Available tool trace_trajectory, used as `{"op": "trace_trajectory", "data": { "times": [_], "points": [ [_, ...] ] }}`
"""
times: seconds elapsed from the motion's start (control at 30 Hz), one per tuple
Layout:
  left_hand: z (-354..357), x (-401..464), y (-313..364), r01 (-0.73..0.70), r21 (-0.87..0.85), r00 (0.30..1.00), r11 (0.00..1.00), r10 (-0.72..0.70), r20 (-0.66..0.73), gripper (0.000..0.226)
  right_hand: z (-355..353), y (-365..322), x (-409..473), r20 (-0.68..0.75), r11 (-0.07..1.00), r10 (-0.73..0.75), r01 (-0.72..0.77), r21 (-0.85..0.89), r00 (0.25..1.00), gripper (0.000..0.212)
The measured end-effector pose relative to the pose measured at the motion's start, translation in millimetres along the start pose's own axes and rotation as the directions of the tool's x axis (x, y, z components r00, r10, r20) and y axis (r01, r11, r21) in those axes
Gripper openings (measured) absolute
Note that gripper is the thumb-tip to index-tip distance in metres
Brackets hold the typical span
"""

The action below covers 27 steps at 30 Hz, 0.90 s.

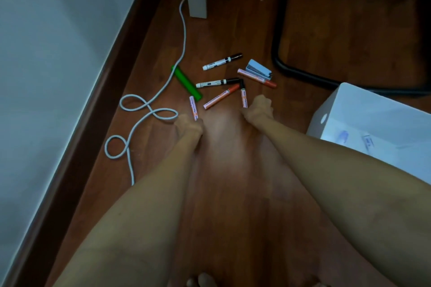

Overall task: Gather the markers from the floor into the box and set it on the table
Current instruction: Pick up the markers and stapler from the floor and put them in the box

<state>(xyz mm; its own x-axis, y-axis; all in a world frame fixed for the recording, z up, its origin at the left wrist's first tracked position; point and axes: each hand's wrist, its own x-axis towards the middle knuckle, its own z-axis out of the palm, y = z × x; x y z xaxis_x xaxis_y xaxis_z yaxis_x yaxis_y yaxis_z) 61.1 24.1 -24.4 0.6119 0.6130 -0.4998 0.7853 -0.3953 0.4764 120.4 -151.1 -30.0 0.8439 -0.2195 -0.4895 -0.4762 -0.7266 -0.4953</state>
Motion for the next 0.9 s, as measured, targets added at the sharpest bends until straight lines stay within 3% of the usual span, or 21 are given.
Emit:
{"op": "trace_trajectory", "data": {
  "times": [0.1, 0.27, 0.43, 0.57, 0.9],
  "points": [
    [-7, -18, 22, -0.069, -0.025, 0.998, 0.997, 0.069, 0.008, 0.035, -20, -2, -13, -0.017, 0.999, -0.010, 0.010, 0.050, 1.000, 0.042],
    [-18, -65, 92, -0.307, -0.022, 0.951, 0.952, 0.307, 0.035, 0.033, -88, -8, -39, -0.080, 0.988, -0.064, 0.075, 0.134, 0.995, 0.044],
    [-9, -129, 169, -0.467, -0.116, 0.871, 0.876, 0.479, 0.111, 0.029, -172, 9, -63, -0.221, 0.985, -0.082, 0.114, 0.132, 0.972, 0.036],
    [14, -185, 203, -0.572, -0.151, 0.783, 0.806, 0.592, 0.190, 0.024, -214, 43, -86, -0.333, 0.981, 0.010, 0.056, 0.188, 0.943, 0.030],
    [87, -262, 186, -0.664, -0.106, 0.619, 0.740, 0.624, 0.478, 0.026, -221, 148, -139, -0.375, 0.938, 0.264, -0.144, 0.317, 0.889, 0.038]
  ]
}}
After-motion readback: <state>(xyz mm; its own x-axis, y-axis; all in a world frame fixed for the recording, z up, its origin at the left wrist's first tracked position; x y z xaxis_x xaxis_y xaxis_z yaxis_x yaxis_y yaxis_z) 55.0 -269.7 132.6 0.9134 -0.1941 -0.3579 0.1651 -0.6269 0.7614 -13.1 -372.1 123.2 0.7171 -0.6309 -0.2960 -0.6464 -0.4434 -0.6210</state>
